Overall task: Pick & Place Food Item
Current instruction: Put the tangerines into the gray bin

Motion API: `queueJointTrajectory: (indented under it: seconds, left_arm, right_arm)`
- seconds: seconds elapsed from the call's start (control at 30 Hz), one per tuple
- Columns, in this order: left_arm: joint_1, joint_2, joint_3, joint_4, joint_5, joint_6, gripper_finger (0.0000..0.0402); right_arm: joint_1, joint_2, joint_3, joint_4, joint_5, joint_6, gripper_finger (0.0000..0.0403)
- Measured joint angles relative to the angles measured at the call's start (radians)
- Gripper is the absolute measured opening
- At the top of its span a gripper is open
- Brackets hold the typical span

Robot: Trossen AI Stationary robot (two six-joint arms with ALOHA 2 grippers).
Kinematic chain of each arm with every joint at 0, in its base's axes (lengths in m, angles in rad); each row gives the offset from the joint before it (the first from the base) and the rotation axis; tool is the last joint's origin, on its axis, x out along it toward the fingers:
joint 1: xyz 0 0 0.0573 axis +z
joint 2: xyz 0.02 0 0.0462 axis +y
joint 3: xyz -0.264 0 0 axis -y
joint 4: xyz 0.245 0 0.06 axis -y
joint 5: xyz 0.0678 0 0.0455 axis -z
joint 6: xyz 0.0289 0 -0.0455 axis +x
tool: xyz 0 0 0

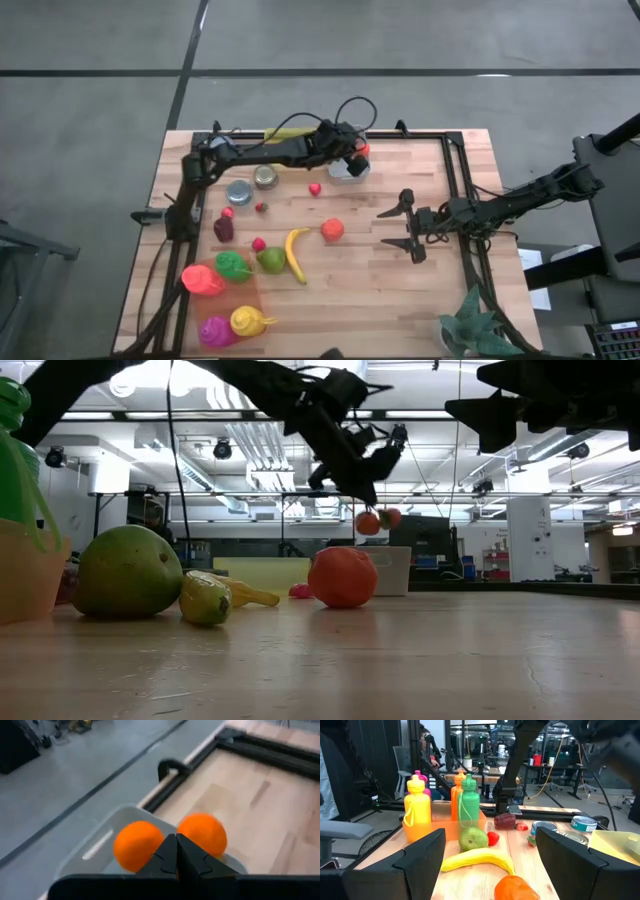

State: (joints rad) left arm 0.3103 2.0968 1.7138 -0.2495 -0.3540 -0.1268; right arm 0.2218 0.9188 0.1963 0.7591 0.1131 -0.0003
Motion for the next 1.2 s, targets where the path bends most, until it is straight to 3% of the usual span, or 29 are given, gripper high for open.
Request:
queueJointTrajectory:
  seconds: [0.17, 0.63, 1.0, 1.2]
  left_arm:
    - [-0.001, 0.054, 0.022, 0.002, 0.042, -0.005, 0.0002]
    - [-0.001, 0.054, -0.019, -0.05, 0.112, -0.114, 0.0002]
    - [-0.001, 0.054, -0.019, -0.04, 0.165, -0.085, 0.0003]
    - [-0.001, 0.054, -0.019, -0.032, 0.194, -0.082, 0.0059]
  right_arm:
    - [0.0, 0.0, 0.0, -0.001, 0.0, 0.0, 0.0306]
    - [0.0, 0.0, 0.0, -0.002, 0.0, 0.0, 0.0306]
    - [0.0, 0.0, 0.0, -0.003, 0.0, 0.0, 0.0306]
    - [0.0, 0.0, 0.0, -0.003, 0.0, 0.0, 0.0306]
